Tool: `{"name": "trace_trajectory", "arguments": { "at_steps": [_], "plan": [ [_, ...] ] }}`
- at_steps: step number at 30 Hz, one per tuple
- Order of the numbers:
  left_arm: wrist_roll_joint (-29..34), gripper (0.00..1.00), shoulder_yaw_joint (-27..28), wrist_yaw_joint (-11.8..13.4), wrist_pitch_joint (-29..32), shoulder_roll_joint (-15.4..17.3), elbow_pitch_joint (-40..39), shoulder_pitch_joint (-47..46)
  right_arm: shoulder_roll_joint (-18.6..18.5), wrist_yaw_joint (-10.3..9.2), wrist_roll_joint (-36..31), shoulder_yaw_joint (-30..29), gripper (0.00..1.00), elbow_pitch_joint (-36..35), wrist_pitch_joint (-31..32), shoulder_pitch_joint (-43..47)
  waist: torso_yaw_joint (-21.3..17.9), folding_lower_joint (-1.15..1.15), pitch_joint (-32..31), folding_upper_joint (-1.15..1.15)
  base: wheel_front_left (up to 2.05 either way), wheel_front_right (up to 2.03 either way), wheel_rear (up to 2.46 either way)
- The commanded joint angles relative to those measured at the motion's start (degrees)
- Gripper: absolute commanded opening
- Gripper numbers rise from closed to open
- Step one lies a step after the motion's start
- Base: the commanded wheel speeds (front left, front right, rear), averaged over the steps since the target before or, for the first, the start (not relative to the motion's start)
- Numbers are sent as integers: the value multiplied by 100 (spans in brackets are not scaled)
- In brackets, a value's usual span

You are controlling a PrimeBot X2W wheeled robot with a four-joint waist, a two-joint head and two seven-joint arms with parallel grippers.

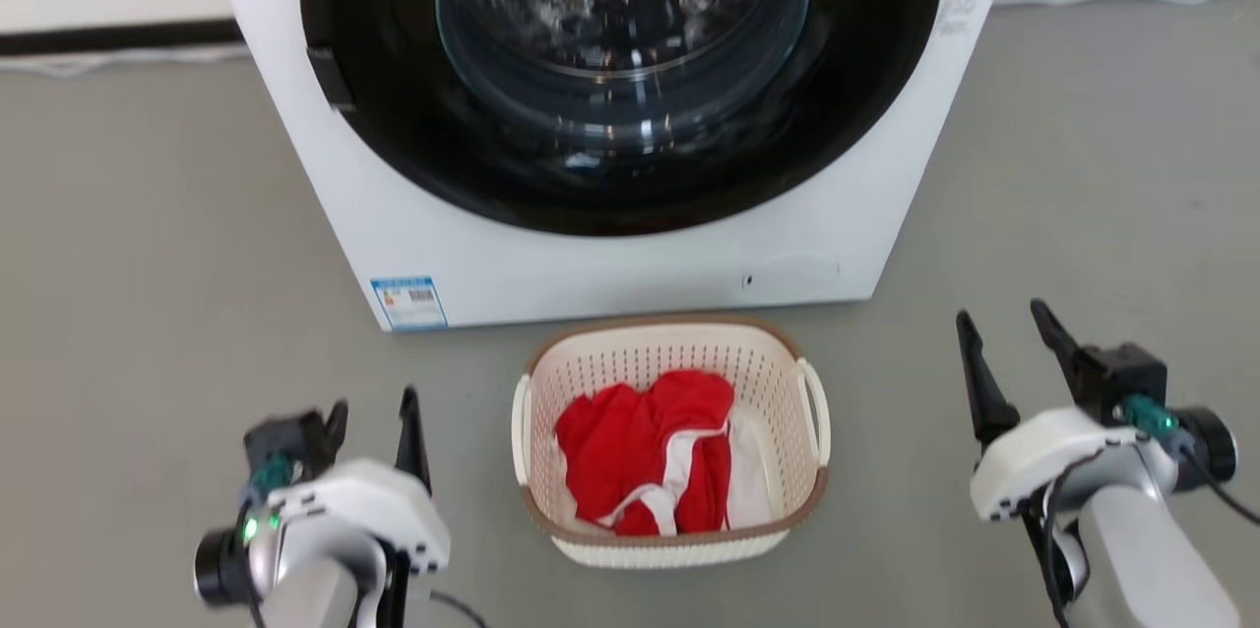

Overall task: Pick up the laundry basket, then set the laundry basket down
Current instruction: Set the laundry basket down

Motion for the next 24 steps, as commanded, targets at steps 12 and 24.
{"name": "trace_trajectory", "arguments": {
  "at_steps": [12,24],
  "plan": [
    [460,100,1018,45,-35,-1,-867,994,5,26,50,253,100,-580,-79,706,-83,0,-676,0,0,0,0],
    [733,100,1260,-123,-35,-103,-1301,1428,100,26,41,218,100,-850,-79,1114,-19,0,-835,0,0,0,0]
  ]
}}
